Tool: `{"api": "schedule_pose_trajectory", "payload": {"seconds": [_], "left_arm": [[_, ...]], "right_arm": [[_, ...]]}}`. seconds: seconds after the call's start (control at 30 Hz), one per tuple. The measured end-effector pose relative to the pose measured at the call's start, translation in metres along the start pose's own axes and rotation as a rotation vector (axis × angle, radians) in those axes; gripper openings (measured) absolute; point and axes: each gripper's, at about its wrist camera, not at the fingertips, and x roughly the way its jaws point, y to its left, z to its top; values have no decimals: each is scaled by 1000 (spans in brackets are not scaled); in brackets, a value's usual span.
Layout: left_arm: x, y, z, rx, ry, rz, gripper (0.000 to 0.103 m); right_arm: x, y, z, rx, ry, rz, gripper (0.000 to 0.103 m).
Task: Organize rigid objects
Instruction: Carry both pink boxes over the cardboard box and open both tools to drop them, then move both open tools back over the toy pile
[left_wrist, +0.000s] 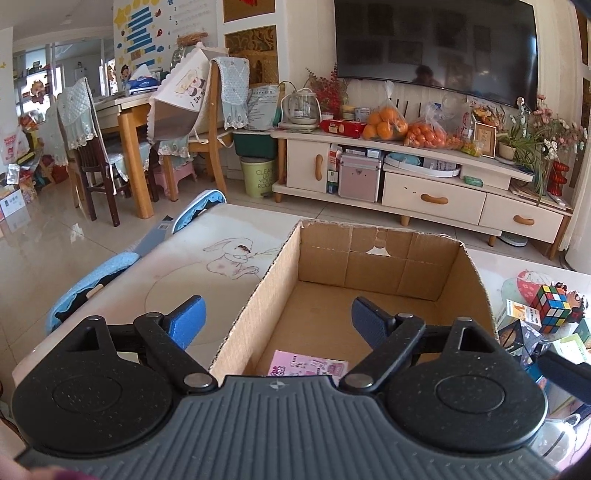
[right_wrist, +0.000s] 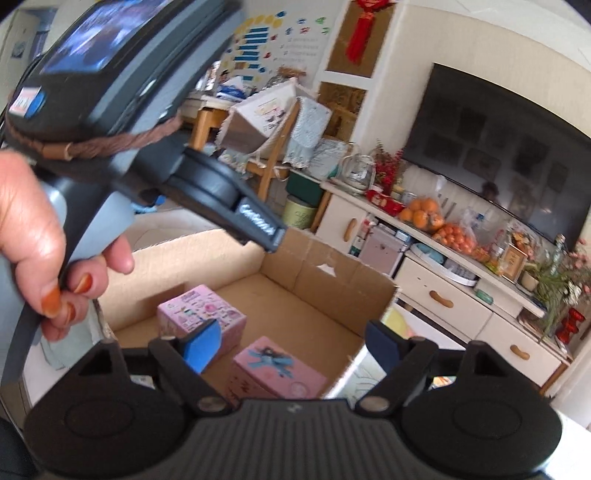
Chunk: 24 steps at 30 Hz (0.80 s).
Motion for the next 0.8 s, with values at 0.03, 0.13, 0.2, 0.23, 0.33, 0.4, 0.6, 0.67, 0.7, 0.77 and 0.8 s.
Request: {"api": "schedule_pose_trajectory", "payload": {"seconds": [0.03,0.13,0.2,0.23,0.33,0.4,0.6,0.67,0.7,0.77,0.8], "left_arm": [[-1,0,0,-1,1,-4,103],[-2,-1,0,0,2,-16,103],[-2,-1,0,6,3,-24,103],[-2,-1,0,7,3,-29,103],[-2,0,0,8,2,-47,103],[-2,0,0,13,2,-58,103],[-1,-2,-1,45,3,-87,103],[-1,-2,-1,53,3,-95,103],[-1,-1,-1,56,3,-99,103],[-1,-1,-2,61,5,-107,103],[0,0,-2,66,6,-111,103]], "right_arm": [[-2,-2,-1,11,-2,-8,85],[-8,-12,-6,47,-2,-27,85],[-10,-18,-9,65,-1,-35,85],[-11,-20,-10,73,-1,-41,85],[-15,-27,-16,101,-1,-61,85],[-18,-30,-19,115,-3,-75,85],[-23,-43,-29,146,2,-105,85],[-26,-46,-32,153,0,-115,85],[-27,-48,-33,158,-2,-119,85],[-30,-51,-36,167,-5,-125,85],[-31,-54,-37,171,-5,-128,85]]}}
